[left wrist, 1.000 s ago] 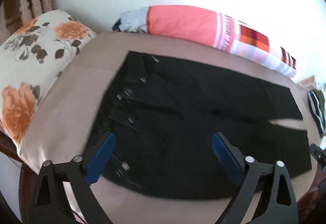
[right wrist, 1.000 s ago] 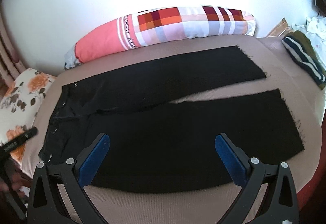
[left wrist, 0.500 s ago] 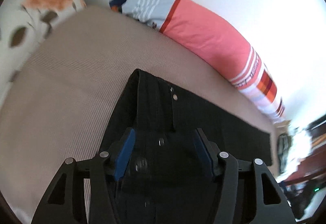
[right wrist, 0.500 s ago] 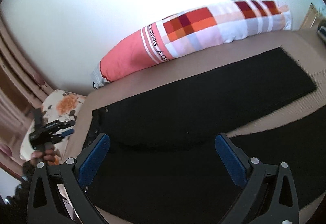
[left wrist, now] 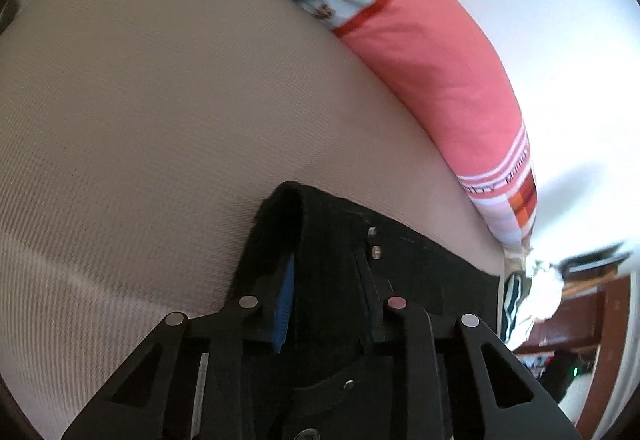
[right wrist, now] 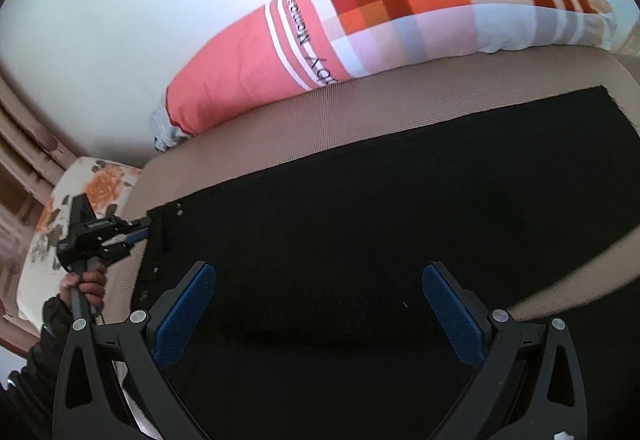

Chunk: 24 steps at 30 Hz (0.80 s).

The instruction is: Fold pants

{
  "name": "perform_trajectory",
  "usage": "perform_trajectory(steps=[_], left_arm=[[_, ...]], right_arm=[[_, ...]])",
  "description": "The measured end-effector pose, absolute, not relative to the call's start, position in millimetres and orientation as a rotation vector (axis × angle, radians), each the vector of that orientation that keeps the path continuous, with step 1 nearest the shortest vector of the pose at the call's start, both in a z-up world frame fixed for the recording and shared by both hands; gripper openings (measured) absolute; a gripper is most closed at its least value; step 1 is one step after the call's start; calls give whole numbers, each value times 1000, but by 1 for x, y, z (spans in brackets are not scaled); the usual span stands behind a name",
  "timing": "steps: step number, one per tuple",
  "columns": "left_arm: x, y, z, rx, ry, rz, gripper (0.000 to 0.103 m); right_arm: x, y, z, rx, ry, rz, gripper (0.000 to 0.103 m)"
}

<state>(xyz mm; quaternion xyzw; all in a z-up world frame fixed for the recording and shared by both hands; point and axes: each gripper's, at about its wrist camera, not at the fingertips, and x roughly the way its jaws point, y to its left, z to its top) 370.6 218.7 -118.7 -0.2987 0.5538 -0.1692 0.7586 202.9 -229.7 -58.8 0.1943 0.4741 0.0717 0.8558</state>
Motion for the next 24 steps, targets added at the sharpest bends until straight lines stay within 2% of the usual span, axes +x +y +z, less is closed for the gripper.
perform_trajectory(steps=[10,11,12,24], left_arm=[[400,197,-133,-709,1194,-463,27],[400,195,-134,-736,1212,-444,23],[398,192,-132,-733,1199,-434,10],[322,146,-17,-466,955,-582,8]], right_arm=[[257,-207,-79,356,1046,260,103],[263,-204,-79,331,1051,280,103],[269,-201,-79,303,1056,294,103],[335,-167,-63,-194,1138,712,103]])
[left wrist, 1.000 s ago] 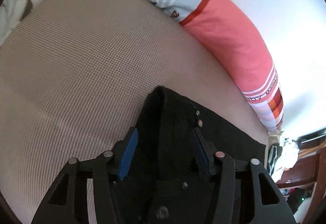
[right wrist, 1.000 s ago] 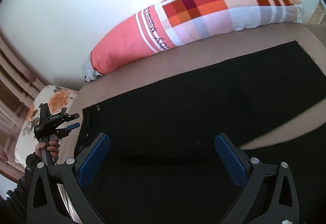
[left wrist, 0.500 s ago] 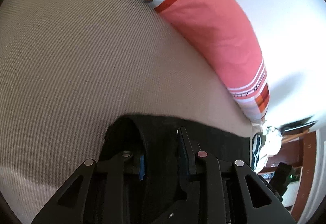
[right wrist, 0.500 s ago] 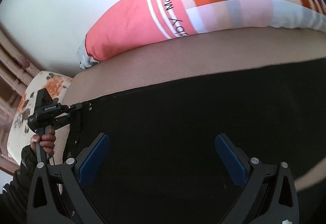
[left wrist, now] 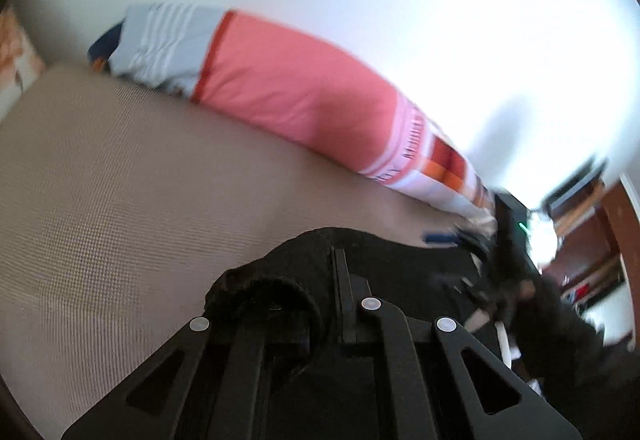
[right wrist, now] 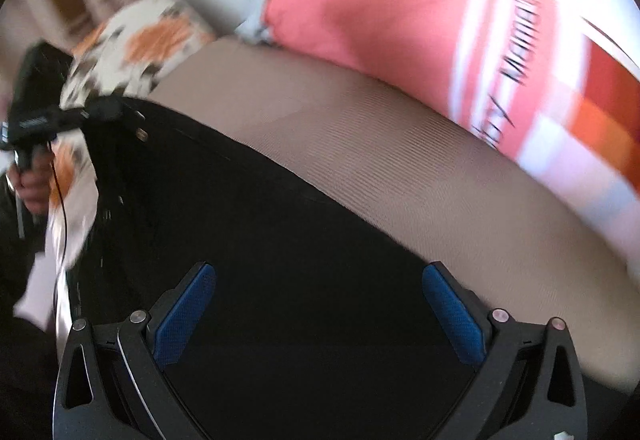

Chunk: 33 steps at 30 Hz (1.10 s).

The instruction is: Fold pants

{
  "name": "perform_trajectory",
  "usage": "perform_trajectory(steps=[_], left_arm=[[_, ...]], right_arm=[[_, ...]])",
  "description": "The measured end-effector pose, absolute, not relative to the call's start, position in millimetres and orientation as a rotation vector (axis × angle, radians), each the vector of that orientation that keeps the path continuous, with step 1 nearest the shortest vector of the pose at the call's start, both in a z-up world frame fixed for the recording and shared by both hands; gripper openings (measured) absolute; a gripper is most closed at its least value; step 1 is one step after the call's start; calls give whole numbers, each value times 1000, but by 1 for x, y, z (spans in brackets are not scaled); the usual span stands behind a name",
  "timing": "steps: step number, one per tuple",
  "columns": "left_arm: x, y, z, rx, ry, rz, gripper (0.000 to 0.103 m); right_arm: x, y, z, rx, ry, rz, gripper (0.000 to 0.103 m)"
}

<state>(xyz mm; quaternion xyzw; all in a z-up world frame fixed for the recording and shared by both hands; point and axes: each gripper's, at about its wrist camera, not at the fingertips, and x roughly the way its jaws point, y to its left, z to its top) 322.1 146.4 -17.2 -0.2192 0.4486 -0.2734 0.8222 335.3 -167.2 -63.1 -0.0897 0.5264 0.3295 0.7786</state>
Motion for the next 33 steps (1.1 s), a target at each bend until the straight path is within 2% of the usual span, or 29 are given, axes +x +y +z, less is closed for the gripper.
perform_trajectory(steps=[6,7,9,14,22,24,25,33], left_arm=[[287,157,7,-471,903,-619,8],[285,158,9,-483,901,-616,8],[282,159,11,-492,904,-612,8],[278,158,13,-467,919,-599,8],[273,155,12,-447,933,-573,8],[276,156,8,-443,941,-562,8],[276,156,7,-443,943,-553,8],[268,167,6,-412,932,-525,8]], right_arm=[[369,-154,-73,-363,1233,882,101],[371,-155,-77,-383,1259,912,98],[377,-155,-83,-423,1282,942,85],[385,-169,-98,-469,1367,990,75],[391,-202,-105,-469,1372,935,39],[386,-200,-102,-479,1343,909,17],[382,-201,-100,-491,1324,894,13],[319,-217,-44,-480,1098,664,10]])
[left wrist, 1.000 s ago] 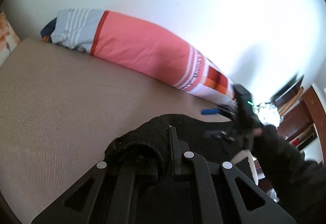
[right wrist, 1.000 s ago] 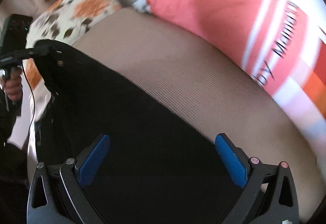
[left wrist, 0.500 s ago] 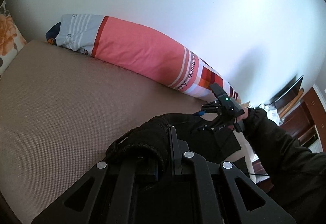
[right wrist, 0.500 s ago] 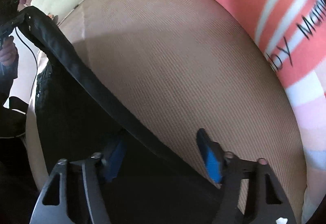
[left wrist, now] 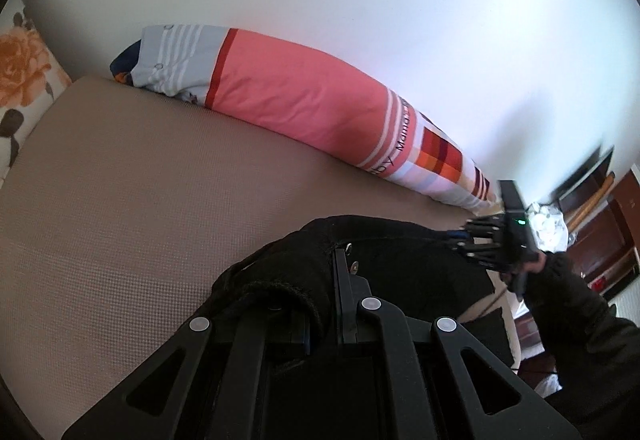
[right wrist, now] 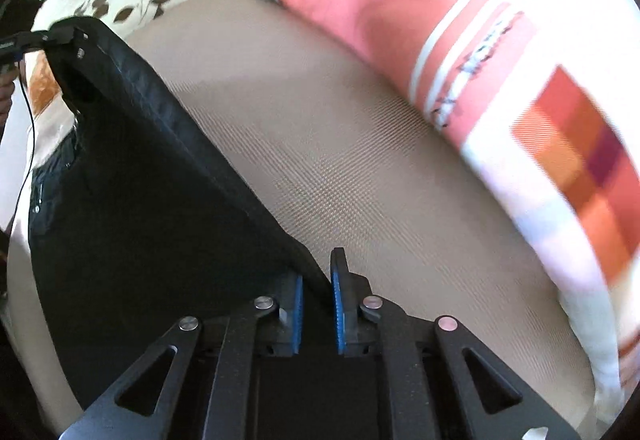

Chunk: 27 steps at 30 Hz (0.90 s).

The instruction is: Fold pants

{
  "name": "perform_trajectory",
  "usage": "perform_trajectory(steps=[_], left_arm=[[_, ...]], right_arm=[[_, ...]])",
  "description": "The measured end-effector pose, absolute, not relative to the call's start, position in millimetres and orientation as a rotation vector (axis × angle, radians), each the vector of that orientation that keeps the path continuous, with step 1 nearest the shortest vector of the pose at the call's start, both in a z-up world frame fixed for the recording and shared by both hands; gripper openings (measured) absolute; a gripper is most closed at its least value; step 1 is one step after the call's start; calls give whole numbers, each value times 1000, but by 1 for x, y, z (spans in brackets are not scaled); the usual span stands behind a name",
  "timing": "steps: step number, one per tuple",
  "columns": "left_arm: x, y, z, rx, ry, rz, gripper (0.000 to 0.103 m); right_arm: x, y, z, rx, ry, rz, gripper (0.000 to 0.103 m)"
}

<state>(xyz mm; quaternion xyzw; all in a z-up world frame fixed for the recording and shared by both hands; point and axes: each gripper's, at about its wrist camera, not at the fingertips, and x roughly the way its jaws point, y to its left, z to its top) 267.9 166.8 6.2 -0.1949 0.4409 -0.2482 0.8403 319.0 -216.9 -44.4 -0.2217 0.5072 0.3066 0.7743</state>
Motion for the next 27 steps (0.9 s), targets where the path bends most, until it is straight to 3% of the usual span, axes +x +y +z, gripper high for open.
perform_trajectory(steps=[11,21,27], left_arm=[[177,180,15,-286,951,-604,9],[106,181,-68,-137,1244,-564,13],[91,177,-81,-74,1305,-521,25]], right_arm=[[151,-227,6,-365,996,520,8],[61,-203,-67,-304,1168,603,7],[66,-198,-101,-289,1240,577,7]])
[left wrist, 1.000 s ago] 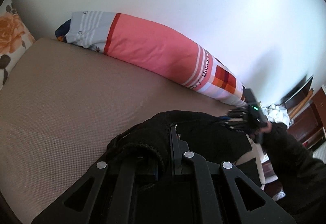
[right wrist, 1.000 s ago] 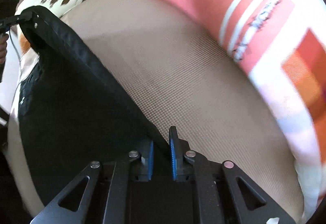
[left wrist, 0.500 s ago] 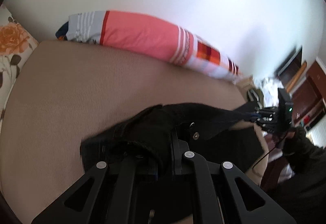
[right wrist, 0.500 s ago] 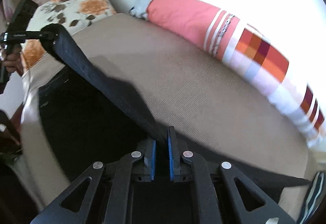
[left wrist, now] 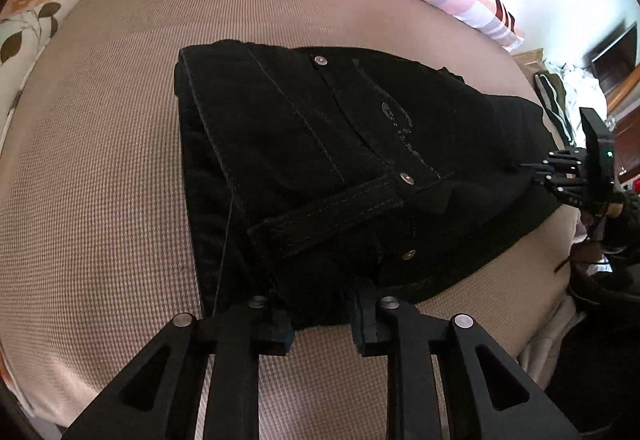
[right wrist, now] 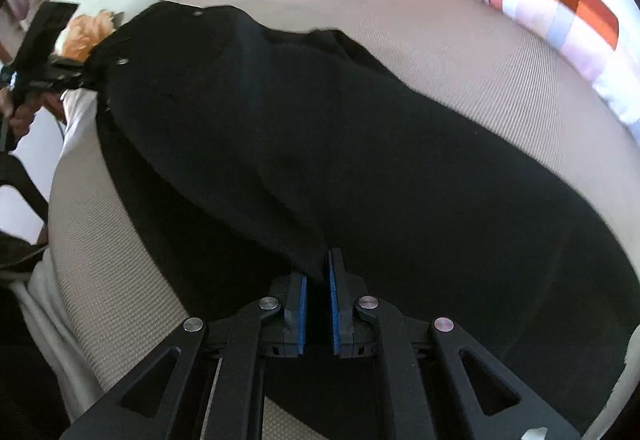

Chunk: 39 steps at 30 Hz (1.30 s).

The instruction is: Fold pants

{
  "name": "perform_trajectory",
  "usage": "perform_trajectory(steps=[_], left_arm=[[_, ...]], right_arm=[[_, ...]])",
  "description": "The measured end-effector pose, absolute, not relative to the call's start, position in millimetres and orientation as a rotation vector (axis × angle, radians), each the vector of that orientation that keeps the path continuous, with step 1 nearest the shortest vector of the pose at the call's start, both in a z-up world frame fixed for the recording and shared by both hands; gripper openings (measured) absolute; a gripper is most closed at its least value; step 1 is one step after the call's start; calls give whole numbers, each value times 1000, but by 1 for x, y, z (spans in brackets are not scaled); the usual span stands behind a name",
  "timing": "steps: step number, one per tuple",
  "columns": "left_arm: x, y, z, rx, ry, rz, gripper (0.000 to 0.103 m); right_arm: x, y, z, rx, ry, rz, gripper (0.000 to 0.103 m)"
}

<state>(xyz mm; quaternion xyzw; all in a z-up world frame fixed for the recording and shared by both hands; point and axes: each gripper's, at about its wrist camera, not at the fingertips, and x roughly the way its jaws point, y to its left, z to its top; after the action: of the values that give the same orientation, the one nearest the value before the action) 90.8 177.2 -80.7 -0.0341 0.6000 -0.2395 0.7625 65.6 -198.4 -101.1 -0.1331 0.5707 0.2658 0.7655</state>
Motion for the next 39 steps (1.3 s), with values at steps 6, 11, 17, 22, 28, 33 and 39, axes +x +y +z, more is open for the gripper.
perform_trajectory(steps=[6,11,17,22,28,33,39], left_arm=[[84,185,-61,37,1340,-446,80],[80,217,-35,-109,1309,-357,80],[68,237,-26,-586,1372,-216,75],[67,214,-53,-738,1461,-124,64],[79,213,-81,-831,1433,-51,33],[96,204,-64,-735,1361,-103,18],[122,207,-13,-595,1189,-263,17]], right_arm=[[67,-195,-104,-283,1235,566,8],[67,-197,-105,-265,1221,567,9],[70,-199,-106,-260,1211,572,9],[64,-199,-105,-256,1201,572,9],[65,-202,-103,-246,1192,565,9],[64,-208,-84,-196,1149,533,8],[50,-208,-48,-175,1080,523,9]])
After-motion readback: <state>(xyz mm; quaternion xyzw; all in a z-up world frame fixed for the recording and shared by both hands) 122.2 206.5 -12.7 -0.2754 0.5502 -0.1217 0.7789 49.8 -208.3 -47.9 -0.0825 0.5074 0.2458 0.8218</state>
